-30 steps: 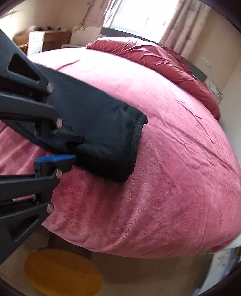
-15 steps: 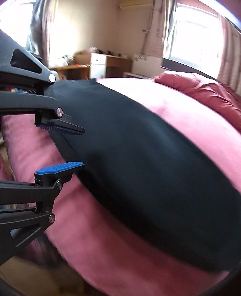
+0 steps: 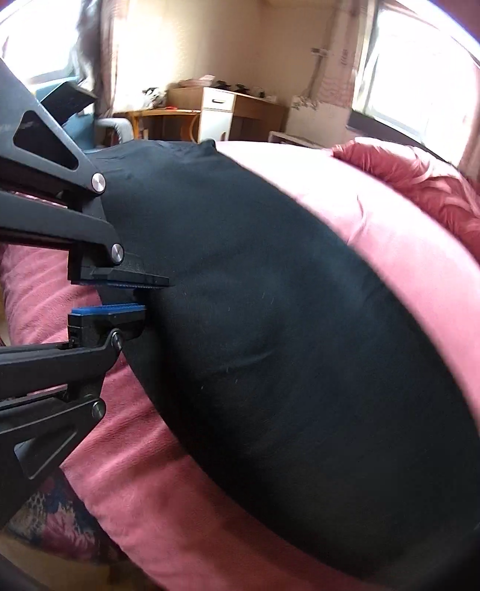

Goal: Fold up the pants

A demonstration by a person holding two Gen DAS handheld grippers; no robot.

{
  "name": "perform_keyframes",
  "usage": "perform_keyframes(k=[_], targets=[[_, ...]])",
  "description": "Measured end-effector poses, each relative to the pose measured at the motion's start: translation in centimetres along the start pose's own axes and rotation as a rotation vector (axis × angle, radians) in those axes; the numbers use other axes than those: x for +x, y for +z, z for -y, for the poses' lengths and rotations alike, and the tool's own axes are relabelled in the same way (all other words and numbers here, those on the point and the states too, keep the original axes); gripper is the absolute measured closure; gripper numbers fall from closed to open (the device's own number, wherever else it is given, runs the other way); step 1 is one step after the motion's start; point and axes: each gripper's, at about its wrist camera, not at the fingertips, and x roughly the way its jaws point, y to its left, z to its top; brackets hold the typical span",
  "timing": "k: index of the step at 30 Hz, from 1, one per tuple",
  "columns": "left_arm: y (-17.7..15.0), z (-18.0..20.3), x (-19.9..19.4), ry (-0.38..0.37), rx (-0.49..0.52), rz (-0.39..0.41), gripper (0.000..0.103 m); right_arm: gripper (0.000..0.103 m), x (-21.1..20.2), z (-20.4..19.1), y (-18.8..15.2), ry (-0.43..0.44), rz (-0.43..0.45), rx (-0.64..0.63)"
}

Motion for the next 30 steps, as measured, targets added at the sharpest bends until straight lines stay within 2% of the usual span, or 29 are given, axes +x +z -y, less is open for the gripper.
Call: perform_keyframes(k=[4,9,12,14,18,20,22,23,24,27,30], targets=[[-0.7,-0.4,-1.5,-0.041,0.005,0.014,0.103,0.096,-1.9,-1.1,-0.4,-0.021,0.007,-0.076],[-1.6,-1.8,-0.9,-0.025,-0.069,-0.034,0.103,0.096,0.1,0.8,-0.3,-0.068,-0.046,-0.037],[-1.5,-2.4,-2.3,-0.075,-0.119,0.016,0.101,0.096,0.8,0.5,-0.3,-0.102,-0.066,-0.078],[-1.9,-4.1,-3.7,-0.095,-0.215,0.053,0.096,0.096,0.9,0.0,-0.3,-0.132,-0.075,-0.122],[-4.1,-9.7,-6.9,-0.074,-0.528,0.153,0.079,0.096,1.1,-0.7,-0.2,-0.183,-0.094,-0.175],[-5.9,-12.4,-8.6,-0.067,-0.688,0.201,0.076,0.088,1.1,-1.6,0.0,-0.175,-0.121,-0.213],[-7.7,-14.7,-10.2,-0.027,-0.807,0.236,0.073,0.074,0.7,-2.5,-0.1,-0.146,-0.165,-0.258],[-8.7,-15.5,-10.8,-0.006,-0.861,0.250,0.073,0.060,0.3,-3.3,-0.3,-0.146,-0.180,-0.307],[-9.5,-16.1,-11.1,0.002,-0.904,0.253,0.073,0.055,0.0,-3.9,-0.6,-0.154,-0.180,-0.353],[-11.7,-18.4,-11.5,0.028,-1.014,0.236,0.073,0.055,-0.3,-7.6,-2.0,-0.167,-0.183,-0.548],[-13.3,-19.4,-10.9,0.024,-1.091,0.223,0.073,0.055,1.6,-11.8,-3.9,-0.106,-0.215,-0.706]])
